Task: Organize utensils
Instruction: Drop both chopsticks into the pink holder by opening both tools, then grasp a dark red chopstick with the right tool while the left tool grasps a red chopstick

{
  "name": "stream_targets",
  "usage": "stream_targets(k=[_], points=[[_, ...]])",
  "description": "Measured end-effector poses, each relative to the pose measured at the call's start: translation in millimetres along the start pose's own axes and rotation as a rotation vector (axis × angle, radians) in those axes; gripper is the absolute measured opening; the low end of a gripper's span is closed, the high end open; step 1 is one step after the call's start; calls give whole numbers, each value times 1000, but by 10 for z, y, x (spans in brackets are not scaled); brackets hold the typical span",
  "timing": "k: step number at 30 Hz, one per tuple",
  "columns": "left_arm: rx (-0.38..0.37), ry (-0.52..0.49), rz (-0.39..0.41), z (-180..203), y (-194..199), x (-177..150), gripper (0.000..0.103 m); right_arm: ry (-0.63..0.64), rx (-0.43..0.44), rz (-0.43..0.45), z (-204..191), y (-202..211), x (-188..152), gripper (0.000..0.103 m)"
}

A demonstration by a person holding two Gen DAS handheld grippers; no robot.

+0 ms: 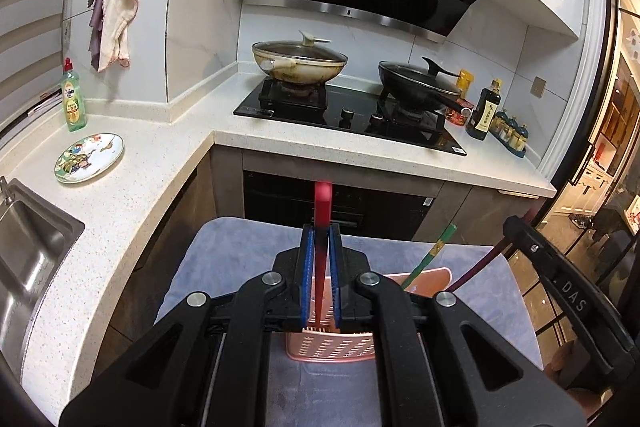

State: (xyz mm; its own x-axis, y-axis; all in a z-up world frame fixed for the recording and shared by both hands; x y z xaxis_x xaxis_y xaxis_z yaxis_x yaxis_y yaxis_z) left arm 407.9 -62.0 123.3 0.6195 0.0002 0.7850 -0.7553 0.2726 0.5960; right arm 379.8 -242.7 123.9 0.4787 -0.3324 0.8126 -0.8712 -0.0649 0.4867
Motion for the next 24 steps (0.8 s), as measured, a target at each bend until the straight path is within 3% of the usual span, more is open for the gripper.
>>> stream_targets(k=[1, 4, 8, 14, 24], points=[[10, 4, -3, -21, -7, -15, 10, 6, -4, 3, -3, 20, 8, 13], [23, 23, 0, -81, 16, -28, 37, 7, -3, 21, 6, 113, 42, 15], [38, 36, 29, -111, 140, -22, 50, -2, 11, 52, 20, 320, 96, 22], [74, 16, 65, -78, 422, -52, 62, 27, 36, 73, -56, 680, 68, 26], [155, -15, 41, -78, 866, -422, 63, 87, 19, 31, -63, 1302, -432, 30]])
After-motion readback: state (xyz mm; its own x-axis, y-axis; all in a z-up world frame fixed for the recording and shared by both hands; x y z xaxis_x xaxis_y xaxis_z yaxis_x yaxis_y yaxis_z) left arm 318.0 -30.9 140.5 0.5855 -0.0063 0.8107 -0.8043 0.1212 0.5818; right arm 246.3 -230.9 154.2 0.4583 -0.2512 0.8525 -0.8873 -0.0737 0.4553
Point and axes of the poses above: each gripper's, at about its wrist camera, not at the fingertips, and y roughly against the way its jaws point, z to its right, x to its top, the point moved 6 cm from there along -y, roughly the way its jaws point, and after that the axes turned 3 degrees about -z, right-handed, at the moved point
